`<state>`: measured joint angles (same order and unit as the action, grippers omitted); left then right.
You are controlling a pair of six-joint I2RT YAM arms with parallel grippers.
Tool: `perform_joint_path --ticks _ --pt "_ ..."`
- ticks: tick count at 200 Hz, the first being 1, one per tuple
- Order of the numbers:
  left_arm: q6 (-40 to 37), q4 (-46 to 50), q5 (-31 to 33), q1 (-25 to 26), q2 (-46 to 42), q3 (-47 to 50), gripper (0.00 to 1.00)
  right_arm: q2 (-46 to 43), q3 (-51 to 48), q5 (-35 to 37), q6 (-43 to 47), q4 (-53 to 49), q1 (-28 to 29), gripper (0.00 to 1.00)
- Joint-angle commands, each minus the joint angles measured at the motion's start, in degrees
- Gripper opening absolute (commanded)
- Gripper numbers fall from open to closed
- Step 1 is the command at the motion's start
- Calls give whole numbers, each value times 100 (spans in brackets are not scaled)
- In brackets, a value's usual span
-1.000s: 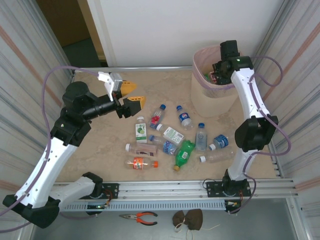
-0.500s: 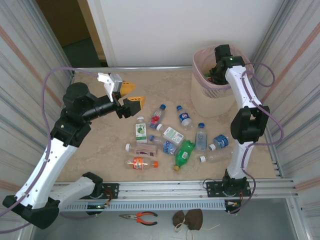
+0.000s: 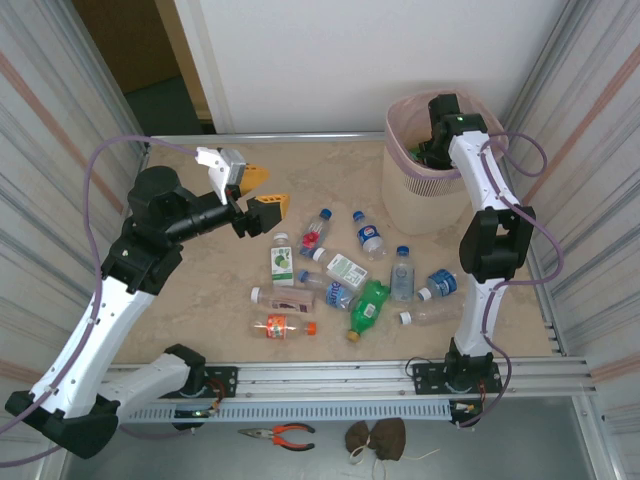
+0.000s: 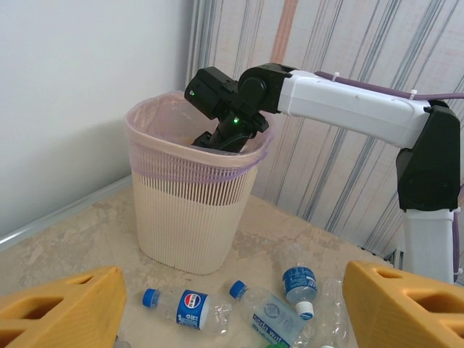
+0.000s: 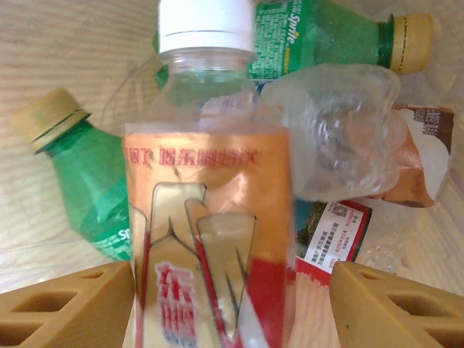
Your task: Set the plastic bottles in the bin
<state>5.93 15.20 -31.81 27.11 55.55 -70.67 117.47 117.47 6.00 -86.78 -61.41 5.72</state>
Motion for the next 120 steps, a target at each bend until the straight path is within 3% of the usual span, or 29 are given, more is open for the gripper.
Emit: perform_joint_path --ticks 1,65,120 --pt "-104 -30 34 -3 -149 27 79 -328 258 106 -41 -224 -37 70" --pt "-64 6 118 -2 -207 80 79 -960 441 182 213 -134 -13 70" --pt "-14 217 342 -4 -36 45 78 -1672 436 82 1279 415 18 67"
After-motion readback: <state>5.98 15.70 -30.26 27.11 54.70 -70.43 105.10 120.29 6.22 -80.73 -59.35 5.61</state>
